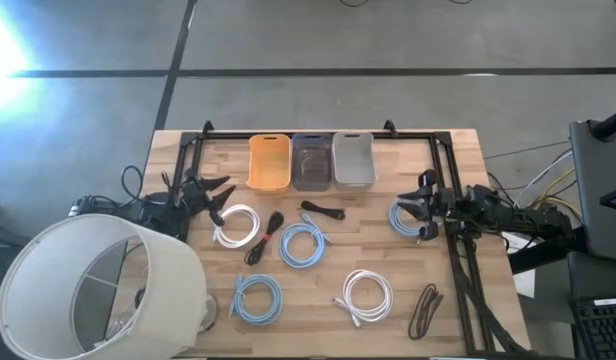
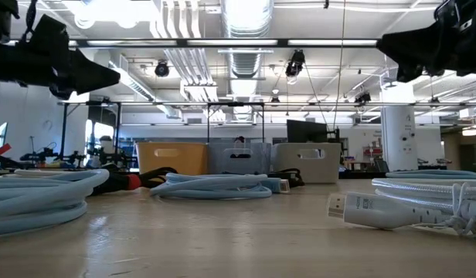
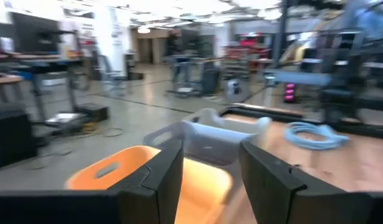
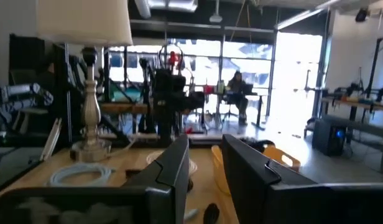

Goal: Pick & Place USB Port
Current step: Put the middle black usb cable into the yellow bin

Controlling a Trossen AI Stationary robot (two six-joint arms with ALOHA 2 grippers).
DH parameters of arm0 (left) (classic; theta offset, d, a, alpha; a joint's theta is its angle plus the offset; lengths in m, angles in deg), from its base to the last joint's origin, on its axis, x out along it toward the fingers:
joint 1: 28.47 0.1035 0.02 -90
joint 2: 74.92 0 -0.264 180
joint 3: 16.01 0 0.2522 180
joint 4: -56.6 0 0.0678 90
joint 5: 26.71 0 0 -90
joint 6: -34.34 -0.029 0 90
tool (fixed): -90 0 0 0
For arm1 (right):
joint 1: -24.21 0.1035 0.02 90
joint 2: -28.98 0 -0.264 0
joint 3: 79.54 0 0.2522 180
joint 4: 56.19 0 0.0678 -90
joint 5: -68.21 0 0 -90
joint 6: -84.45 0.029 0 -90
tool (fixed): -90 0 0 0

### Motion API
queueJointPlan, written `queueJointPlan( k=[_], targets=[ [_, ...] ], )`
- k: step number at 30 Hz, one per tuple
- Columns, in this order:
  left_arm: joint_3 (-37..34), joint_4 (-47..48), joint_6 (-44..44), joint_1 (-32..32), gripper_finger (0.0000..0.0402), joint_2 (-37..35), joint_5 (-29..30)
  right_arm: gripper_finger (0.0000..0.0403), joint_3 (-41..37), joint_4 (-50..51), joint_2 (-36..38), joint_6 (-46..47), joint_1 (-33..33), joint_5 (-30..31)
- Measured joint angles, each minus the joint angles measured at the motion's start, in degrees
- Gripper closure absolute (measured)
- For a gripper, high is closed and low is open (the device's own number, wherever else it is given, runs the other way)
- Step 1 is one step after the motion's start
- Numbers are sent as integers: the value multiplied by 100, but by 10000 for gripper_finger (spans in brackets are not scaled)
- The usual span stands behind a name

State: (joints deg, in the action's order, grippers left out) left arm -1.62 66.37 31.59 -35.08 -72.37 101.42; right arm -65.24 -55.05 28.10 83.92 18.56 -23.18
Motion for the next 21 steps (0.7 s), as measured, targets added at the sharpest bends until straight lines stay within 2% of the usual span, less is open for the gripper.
queueJointPlan(
  k=[5, 8, 14, 21],
  targets=[
    [0, -9, 390, 0, 241, 7, -882, 287, 0, -45, -5, 35, 1, 0],
    [0, -9, 670, -2, 241, 7, -1181, 271, 0, -48, -9, 126, 0, 2],
    [12, -69, 1103, -2, 241, 7, -1401, 237, 1, -44, -43, 309, 2, 0],
    [266, -74, 1124, -2, 241, 79, -1627, 218, 0, -61, -256, 542, 1, 129]
  ],
)
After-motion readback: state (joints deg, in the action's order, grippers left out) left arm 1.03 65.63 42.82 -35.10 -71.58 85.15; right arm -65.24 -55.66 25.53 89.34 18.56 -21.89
